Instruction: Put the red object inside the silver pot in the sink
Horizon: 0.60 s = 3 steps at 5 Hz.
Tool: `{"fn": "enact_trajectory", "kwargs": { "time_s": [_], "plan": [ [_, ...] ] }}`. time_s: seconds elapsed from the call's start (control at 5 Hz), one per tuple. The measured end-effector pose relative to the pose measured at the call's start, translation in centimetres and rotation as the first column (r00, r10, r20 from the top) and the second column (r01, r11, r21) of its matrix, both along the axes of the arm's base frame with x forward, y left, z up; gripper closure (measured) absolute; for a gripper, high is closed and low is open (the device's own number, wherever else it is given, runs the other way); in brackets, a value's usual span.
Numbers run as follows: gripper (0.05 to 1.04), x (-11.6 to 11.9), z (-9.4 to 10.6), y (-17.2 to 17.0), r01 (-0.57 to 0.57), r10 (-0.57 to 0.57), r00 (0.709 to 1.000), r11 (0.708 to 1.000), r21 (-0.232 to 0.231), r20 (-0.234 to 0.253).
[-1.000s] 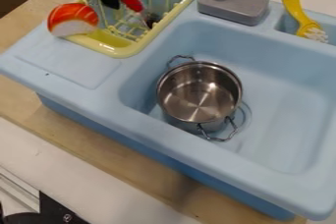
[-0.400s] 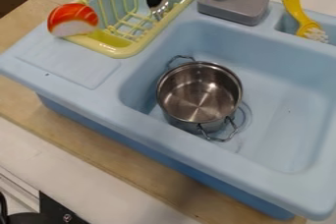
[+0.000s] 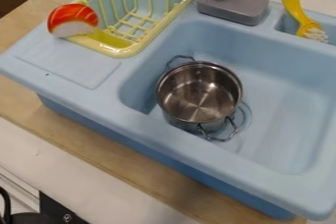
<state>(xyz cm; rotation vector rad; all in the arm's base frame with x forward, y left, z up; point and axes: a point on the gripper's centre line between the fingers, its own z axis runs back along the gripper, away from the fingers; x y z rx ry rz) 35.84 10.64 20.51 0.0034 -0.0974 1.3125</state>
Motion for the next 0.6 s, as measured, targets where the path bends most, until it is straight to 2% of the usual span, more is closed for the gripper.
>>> {"fn": "enact_trajectory", "kwargs": {
  "time_s": [0.2,0.4,0.6],
  "plan": [
    [0.706,-0.4,0.1,-1.1,0.030,-0.030,0.999,1.000,-0.005,-0.042],
    [0.706,-2.5,-0.8,-2.9,0.087,-0.089,0.994,0.996,-0.038,-0.068],
    [0.706,-5.3,-1.3,-4.3,0.157,-0.158,0.985,0.987,-0.025,-0.064]
  ]
}}
